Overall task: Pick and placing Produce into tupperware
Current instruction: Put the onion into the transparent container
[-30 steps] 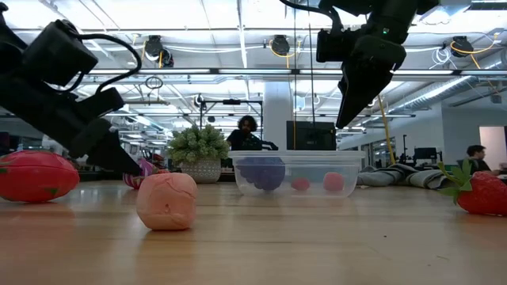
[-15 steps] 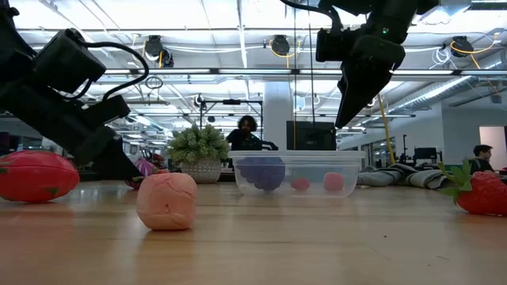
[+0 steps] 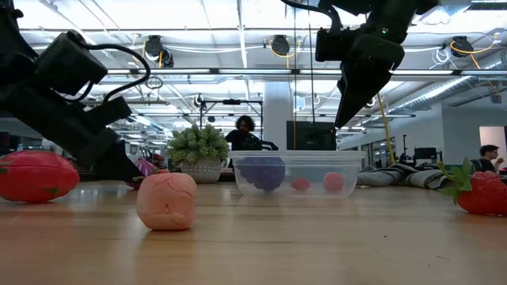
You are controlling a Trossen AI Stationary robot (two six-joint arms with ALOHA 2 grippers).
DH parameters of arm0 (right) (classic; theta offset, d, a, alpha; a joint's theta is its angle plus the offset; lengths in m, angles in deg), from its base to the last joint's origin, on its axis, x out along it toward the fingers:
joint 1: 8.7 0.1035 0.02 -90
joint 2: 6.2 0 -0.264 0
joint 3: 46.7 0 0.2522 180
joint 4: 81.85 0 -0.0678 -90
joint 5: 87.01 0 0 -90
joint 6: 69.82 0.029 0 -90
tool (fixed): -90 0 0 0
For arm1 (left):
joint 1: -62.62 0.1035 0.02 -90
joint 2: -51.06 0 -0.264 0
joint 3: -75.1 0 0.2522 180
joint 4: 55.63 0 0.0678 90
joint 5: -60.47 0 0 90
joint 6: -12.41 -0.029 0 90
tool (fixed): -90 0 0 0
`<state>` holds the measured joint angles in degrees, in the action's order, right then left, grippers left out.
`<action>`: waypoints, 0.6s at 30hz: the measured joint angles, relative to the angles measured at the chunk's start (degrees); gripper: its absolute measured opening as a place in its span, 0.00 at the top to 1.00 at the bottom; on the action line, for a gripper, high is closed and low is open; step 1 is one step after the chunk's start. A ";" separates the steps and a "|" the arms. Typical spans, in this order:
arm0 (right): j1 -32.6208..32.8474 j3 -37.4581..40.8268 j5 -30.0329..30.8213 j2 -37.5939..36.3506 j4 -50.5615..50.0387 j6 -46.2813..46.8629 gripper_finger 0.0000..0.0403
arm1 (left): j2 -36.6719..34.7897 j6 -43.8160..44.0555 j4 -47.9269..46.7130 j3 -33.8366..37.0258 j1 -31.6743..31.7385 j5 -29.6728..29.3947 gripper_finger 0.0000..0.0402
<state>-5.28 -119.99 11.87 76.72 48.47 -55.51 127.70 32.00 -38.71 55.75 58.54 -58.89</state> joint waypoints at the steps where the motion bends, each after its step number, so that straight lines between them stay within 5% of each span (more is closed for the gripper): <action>1: 0.00 0.00 0.00 0.00 0.05 0.00 0.57 | 0.00 0.01 0.01 0.00 0.31 -0.14 0.05; 18: 0.00 -0.02 0.00 0.00 0.17 0.00 0.57 | 0.00 1.95 0.01 0.00 2.57 0.99 0.05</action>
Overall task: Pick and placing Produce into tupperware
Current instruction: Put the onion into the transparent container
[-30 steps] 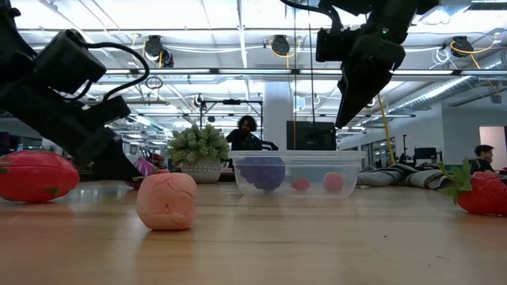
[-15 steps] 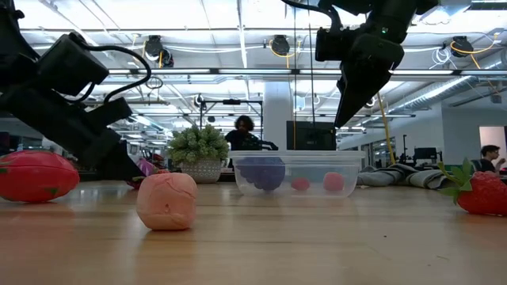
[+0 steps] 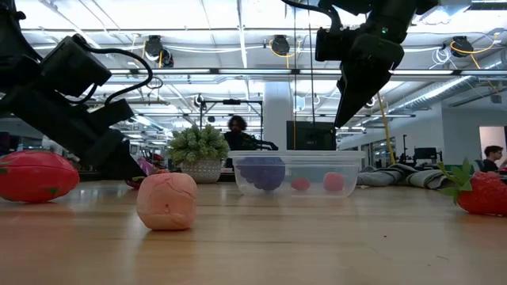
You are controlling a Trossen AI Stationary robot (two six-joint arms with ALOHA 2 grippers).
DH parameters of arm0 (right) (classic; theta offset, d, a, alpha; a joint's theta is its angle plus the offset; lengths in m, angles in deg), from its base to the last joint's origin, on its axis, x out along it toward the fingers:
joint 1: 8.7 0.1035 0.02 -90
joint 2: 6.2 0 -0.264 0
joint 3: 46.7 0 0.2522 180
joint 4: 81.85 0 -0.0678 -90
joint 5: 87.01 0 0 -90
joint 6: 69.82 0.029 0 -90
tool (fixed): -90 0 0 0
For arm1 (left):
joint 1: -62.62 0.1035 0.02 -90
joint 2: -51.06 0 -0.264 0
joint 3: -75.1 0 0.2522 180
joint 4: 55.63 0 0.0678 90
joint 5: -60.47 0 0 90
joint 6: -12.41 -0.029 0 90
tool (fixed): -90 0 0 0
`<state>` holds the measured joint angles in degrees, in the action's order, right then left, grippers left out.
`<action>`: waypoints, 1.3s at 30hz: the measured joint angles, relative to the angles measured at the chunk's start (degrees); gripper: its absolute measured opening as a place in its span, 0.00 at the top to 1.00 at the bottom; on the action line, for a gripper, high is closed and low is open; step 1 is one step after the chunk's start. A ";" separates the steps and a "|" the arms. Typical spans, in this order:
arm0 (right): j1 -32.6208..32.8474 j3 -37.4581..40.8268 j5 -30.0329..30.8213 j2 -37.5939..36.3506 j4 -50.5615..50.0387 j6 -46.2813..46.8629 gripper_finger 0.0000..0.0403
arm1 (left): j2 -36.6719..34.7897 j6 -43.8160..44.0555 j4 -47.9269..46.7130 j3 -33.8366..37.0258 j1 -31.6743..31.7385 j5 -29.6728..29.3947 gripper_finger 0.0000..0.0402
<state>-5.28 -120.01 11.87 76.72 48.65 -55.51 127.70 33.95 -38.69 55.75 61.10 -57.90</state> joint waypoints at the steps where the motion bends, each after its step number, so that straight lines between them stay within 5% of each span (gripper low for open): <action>1: 0.00 0.00 0.00 0.00 0.00 0.00 0.57 | 0.00 0.00 0.00 0.00 0.00 0.16 0.05; 15: 0.00 0.00 0.00 0.00 0.00 0.00 0.57 | -0.02 0.42 0.00 0.00 0.00 0.45 0.06; 27: 0.00 0.00 0.00 0.00 0.00 0.02 0.57 | -0.04 -0.02 0.32 0.00 -0.02 1.54 0.26; 39: 0.00 0.00 0.00 0.00 0.02 0.02 0.57 | -0.04 -0.74 1.71 -0.02 -0.02 1.54 0.28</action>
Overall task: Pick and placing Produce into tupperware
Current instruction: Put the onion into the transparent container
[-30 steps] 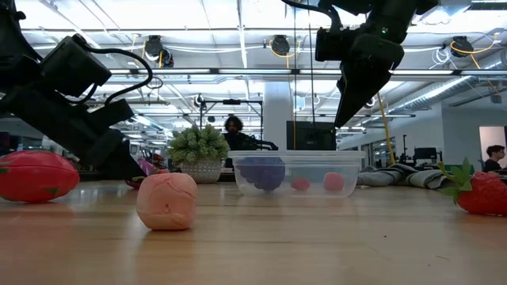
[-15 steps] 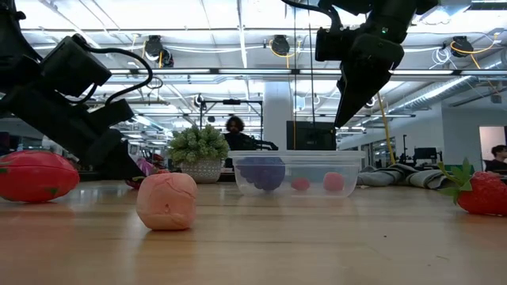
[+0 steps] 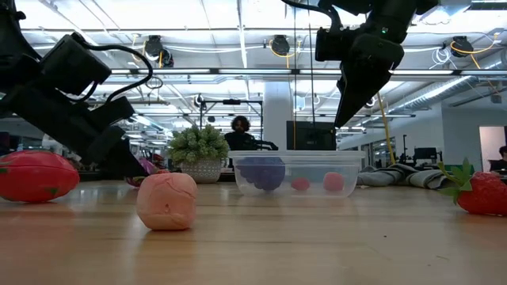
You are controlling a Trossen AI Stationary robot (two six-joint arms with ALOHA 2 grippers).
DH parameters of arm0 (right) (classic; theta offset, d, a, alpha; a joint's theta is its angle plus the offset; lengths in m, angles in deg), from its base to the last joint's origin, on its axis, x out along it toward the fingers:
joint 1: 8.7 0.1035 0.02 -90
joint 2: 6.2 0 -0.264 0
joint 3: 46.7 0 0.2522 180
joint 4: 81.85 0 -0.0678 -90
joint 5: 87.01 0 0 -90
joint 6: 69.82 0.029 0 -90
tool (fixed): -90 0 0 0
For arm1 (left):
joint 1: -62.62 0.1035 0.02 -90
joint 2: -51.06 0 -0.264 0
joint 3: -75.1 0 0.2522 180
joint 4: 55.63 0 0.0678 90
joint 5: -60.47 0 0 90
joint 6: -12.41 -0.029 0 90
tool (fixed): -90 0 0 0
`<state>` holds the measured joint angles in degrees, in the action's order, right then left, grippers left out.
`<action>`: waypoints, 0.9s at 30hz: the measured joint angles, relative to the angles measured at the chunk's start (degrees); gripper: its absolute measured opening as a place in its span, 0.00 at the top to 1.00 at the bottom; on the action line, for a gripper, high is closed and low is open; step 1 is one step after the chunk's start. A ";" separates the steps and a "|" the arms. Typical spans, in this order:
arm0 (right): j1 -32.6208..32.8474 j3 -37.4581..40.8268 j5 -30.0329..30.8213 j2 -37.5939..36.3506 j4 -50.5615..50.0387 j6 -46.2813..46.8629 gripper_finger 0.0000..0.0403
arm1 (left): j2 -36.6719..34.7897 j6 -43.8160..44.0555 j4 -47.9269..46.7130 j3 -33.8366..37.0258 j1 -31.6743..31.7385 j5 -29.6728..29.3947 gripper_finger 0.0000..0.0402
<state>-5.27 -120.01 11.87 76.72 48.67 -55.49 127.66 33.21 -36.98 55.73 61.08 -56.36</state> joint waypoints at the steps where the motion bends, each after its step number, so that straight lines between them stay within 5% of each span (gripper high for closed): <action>1: 0.00 0.00 0.00 0.00 -0.02 0.00 0.57 | 0.00 -0.21 0.41 0.00 0.00 0.00 0.28; 27: 0.02 -0.02 -0.02 0.00 0.04 0.00 0.57 | 0.00 -2.13 8.01 -0.07 -0.02 2.39 0.30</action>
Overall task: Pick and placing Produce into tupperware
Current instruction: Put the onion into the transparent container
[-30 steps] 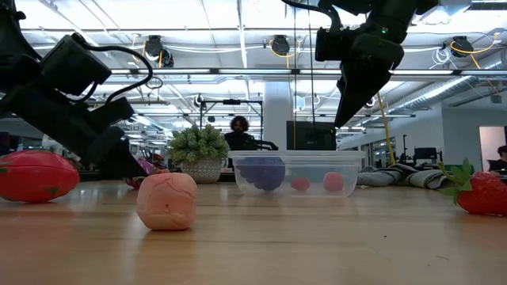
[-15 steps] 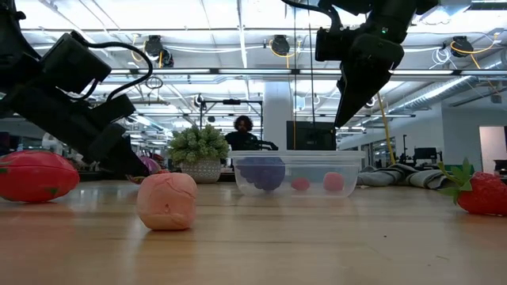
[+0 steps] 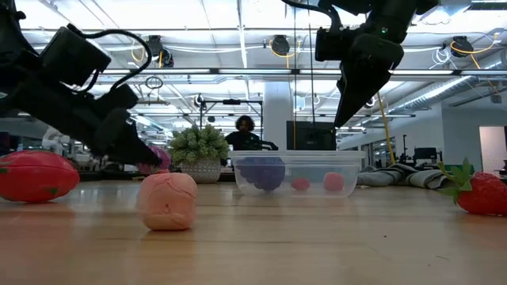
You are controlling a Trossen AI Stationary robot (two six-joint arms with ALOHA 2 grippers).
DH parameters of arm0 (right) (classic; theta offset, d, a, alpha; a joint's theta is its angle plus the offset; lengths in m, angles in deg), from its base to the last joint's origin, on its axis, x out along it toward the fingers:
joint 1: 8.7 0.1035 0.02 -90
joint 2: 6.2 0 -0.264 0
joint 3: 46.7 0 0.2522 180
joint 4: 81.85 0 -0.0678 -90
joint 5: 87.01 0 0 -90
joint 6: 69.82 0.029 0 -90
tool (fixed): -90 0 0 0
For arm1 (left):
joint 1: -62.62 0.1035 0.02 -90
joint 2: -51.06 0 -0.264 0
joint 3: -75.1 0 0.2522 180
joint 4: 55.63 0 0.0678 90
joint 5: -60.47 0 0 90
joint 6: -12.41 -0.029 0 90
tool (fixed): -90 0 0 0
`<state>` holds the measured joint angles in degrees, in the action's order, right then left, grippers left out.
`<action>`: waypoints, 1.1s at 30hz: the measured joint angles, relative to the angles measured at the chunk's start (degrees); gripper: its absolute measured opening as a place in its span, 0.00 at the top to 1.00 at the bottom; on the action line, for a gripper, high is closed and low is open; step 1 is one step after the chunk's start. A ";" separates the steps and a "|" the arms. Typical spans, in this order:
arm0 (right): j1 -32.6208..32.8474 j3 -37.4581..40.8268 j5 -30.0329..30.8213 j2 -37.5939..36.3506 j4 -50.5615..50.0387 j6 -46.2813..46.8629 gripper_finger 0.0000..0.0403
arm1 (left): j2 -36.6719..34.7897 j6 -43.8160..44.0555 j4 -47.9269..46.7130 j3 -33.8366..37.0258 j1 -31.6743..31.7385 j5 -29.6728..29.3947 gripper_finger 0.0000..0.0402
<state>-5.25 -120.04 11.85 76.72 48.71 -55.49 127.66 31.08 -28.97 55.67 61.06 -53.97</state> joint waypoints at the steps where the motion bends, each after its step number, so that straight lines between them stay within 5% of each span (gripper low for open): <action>1: 0.00 0.00 0.00 0.00 0.09 0.00 0.57 | 0.00 -0.45 0.94 -0.03 0.00 0.81 0.29; 13: 0.00 0.00 0.02 0.00 0.37 0.00 0.57 | 0.00 -5.32 2.63 -10.22 -1.25 12.75 0.29; 19: -0.06 0.00 0.02 0.00 0.35 -1.06 0.57 | 0.18 -12.64 -8.06 -21.65 -3.84 12.78 0.29; 33: -3.78 0.00 0.02 -4.90 1.39 -8.28 0.57 | 18.31 -19.95 -15.23 -39.85 -1.90 12.51 0.29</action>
<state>-9.04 -120.04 11.87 71.82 50.10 -63.77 145.97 11.12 -44.20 15.82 59.16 -41.46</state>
